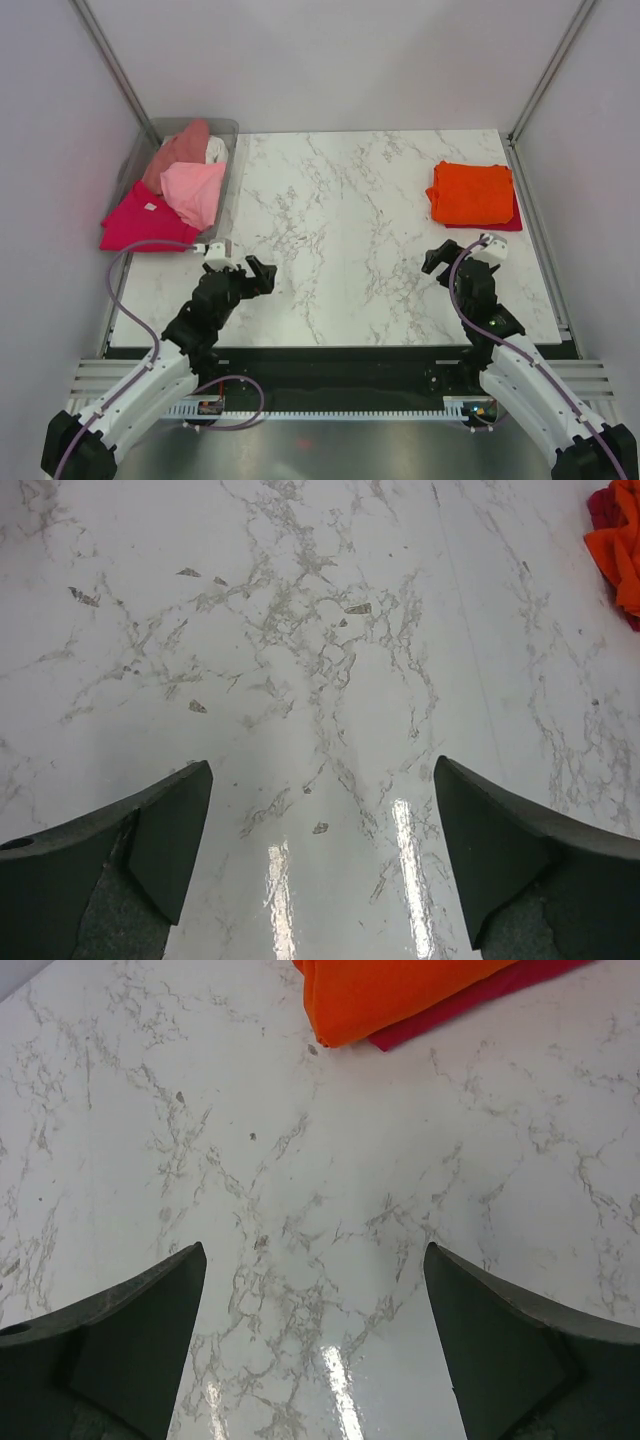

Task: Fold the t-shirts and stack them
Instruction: Grab the tshirt from the pile

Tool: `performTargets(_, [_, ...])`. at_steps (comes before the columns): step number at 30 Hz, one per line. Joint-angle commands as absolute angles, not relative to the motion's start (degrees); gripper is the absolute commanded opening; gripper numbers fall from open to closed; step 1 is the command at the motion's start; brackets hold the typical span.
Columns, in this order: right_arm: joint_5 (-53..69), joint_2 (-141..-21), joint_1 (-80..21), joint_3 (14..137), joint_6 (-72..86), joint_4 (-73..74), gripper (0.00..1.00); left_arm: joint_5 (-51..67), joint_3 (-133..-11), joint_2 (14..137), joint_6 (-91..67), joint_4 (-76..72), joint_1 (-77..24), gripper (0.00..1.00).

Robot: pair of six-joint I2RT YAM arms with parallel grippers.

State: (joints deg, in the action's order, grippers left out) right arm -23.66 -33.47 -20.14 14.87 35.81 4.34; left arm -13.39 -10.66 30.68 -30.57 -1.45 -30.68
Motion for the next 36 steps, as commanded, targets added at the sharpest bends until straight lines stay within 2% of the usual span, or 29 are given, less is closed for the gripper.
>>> performTargets(1, [-24.61,-33.49,-20.3,14.94,35.95,3.95,0.98,-20.25,-13.52,32.34,-33.1,-0.38,-30.76,1.0])
performTargets(2, [-25.04,-33.49,-20.3,15.03,36.12,4.22,0.98,-22.3,-16.84,33.39,-39.05,3.65,-30.76,1.0])
performTargets(5, [-29.52,-33.75,-20.22,15.9,39.19,6.67,0.98,-23.46,-21.34,33.49,-42.7,11.32,-30.76,1.0])
performTargets(9, [-27.6,-35.5,-20.3,16.79,39.46,7.56,0.98,-25.22,-24.17,27.96,-40.17,16.08,-30.76,1.0])
performTargets(14, [-28.21,-38.14,-20.3,17.75,38.67,7.47,0.98,-35.85,-31.09,25.13,-47.26,28.54,-29.97,0.96])
performTargets(20, [-27.42,-38.67,-20.3,17.75,38.06,7.38,0.98,-41.57,-49.19,41.55,-47.72,38.99,-23.74,0.84])
performTargets(22, [-27.16,-38.32,-20.3,17.67,37.97,7.29,0.98,-42.19,-55.16,46.74,-47.81,41.91,-18.83,0.82])
performTargets(24, [-26.72,-37.97,-20.3,17.49,37.79,7.12,0.98,-40.53,-57.38,48.6,-47.9,43.24,-12.5,0.82])
performTargets(29, [-26.02,-38.06,-20.3,17.4,37.44,6.94,0.98,-25.69,-62.57,56.92,-44.31,41.75,2.69,0.81])
performTargets(32, [-25.84,-38.14,-20.3,17.4,37.35,6.77,0.98,-17.77,-65.56,63.42,-43.77,41.75,11.41,0.75])
performTargets(33, [-25.84,-38.23,-20.3,17.49,37.27,6.59,0.98,-16.45,-66.09,64.85,-44.12,41.75,14.38,0.7])
performTargets(36, [-25.84,-38.41,-20.3,17.58,37.27,6.68,0.98,-14.24,-68.37,70.99,-45.79,41.66,17.83,0.65])
